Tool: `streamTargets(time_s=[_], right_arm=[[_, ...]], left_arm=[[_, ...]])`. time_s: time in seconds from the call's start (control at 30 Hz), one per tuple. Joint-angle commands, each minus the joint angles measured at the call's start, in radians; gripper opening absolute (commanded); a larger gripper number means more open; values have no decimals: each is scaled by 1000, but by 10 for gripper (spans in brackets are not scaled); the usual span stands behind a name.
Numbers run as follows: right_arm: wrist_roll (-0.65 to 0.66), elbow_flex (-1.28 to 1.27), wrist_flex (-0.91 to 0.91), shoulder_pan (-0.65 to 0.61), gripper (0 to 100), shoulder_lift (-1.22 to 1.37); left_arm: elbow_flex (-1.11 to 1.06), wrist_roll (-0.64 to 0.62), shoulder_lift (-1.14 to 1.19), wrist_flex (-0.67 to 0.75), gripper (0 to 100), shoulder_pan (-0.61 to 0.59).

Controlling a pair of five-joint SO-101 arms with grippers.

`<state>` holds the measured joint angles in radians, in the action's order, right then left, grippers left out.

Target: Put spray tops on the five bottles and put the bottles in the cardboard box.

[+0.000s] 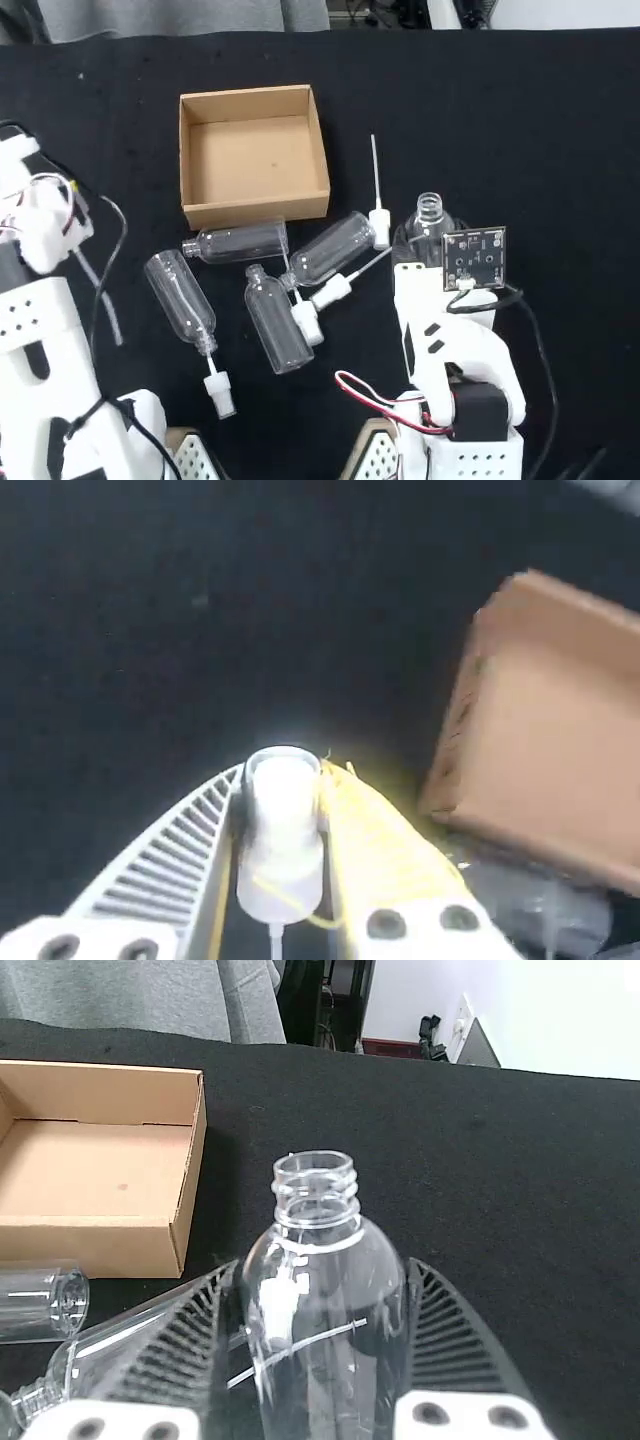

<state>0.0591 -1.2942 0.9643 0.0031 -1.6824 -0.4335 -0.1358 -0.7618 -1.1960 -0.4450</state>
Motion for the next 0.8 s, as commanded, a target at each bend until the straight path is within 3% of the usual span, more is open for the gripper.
streamTargets(time_s=[0.0, 0.53, 0.77], right_arm=[[11, 7, -29, 20, 114, -12], [11, 7, -29, 18, 115, -12], [11, 4, -29, -43, 114, -12]], left_arm=[[8, -104, -77, 21, 28, 58], [7, -370, -218, 78, 28, 125], [7, -453, -244, 80, 28, 174]])
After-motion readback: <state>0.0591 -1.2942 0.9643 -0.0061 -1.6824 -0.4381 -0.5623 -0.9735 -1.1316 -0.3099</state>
